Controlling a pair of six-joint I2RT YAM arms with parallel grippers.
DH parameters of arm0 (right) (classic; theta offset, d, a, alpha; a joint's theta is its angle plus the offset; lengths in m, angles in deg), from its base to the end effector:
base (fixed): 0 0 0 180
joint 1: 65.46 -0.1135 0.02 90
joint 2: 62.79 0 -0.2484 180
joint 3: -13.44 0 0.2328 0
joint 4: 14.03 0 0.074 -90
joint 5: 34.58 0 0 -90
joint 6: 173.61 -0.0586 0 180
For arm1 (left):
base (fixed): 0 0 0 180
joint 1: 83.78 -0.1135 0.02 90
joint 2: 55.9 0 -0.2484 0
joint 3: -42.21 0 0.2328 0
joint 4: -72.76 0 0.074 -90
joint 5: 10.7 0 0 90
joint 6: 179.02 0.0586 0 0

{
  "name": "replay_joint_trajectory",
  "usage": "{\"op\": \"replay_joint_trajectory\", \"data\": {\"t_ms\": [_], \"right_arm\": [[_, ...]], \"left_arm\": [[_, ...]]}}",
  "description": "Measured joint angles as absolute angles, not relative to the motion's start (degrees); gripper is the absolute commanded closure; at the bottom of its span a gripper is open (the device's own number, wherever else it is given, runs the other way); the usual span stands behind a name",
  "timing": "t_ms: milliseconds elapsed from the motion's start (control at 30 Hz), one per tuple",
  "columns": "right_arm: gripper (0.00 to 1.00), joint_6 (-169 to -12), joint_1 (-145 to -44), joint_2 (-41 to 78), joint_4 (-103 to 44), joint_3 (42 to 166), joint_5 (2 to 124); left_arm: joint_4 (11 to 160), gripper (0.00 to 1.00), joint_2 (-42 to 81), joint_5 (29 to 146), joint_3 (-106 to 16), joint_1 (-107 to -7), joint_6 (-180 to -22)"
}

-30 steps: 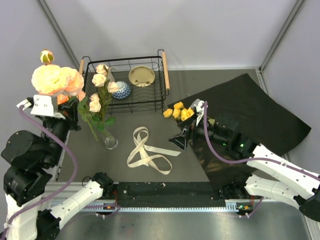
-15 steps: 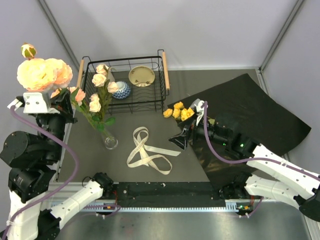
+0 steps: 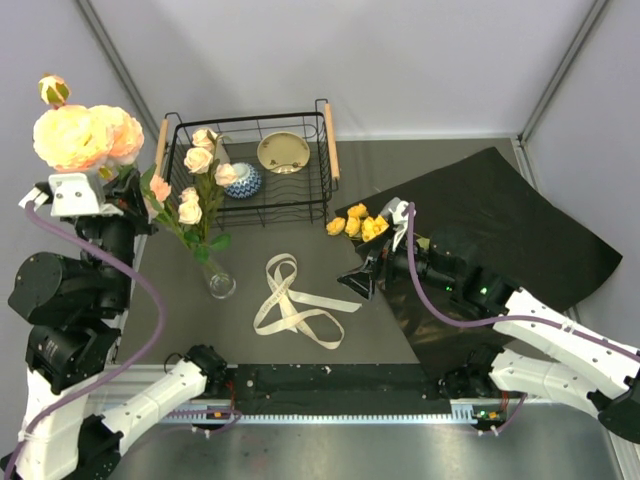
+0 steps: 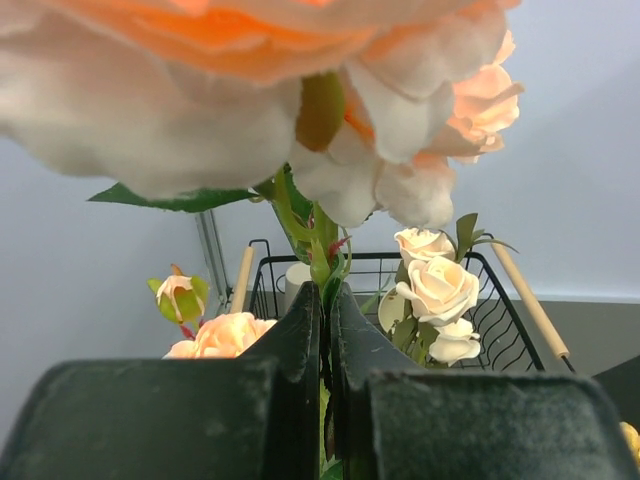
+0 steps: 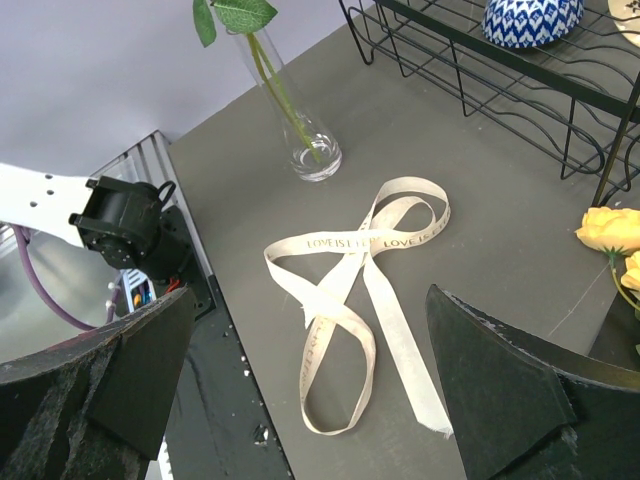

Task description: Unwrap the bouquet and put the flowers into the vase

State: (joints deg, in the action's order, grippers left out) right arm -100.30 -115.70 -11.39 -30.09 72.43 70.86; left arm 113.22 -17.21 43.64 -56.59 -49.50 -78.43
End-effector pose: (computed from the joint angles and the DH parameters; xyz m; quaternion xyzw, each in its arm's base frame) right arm 0.1318 0.1828 0.3192 -0.3006 0.6933 0.4417 0.4837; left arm 0.0661 -0.0037 0.5115 -0.0220 0.6024 0.0129 0.7978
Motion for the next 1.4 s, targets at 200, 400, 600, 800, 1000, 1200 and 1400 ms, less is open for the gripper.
{"op": "replay_joint_trajectory", "data": {"t_ms": [200,400,600,800,1000,1200,1400], "right_arm": [[0.01,-100.3,-115.7,-11.4,-30.1,72.4,70.8],[0.01,-100.3,-115.7,-11.5,-30.4,72.4,70.8],[0.01,-100.3,-115.7,-11.8,-31.3,72.4,70.8],[0.01,-100.3,-115.7,-11.8,-31.8,72.4,70.8],[0.01,-100.3,-115.7,-11.8,-31.8,72.4,70.8],[0.01,-100.3,-115.7,-11.8,-31.8,72.4,70.9],[0.01,-100.3,-115.7,-11.8,-31.8,72.4,70.9]], "left_arm": [[113.3,1.0,-15.6,43.6,-56.6,-49.5,-79.2],[111.8,1.0,-16.7,42.8,-54.5,-49.5,-80.3],[109.0,1.0,-18.3,42.2,-52.0,-49.5,-81.1],[108.3,1.0,-19.3,40.9,-51.4,-49.5,-81.9],[112.1,1.0,-19.3,39.8,-53.9,-49.5,-83.8],[117.8,1.0,-18.3,39.1,-59.1,-49.5,-86.9],[118.2,1.0,-18.4,39.3,-58.4,-49.5,-87.3]]}}
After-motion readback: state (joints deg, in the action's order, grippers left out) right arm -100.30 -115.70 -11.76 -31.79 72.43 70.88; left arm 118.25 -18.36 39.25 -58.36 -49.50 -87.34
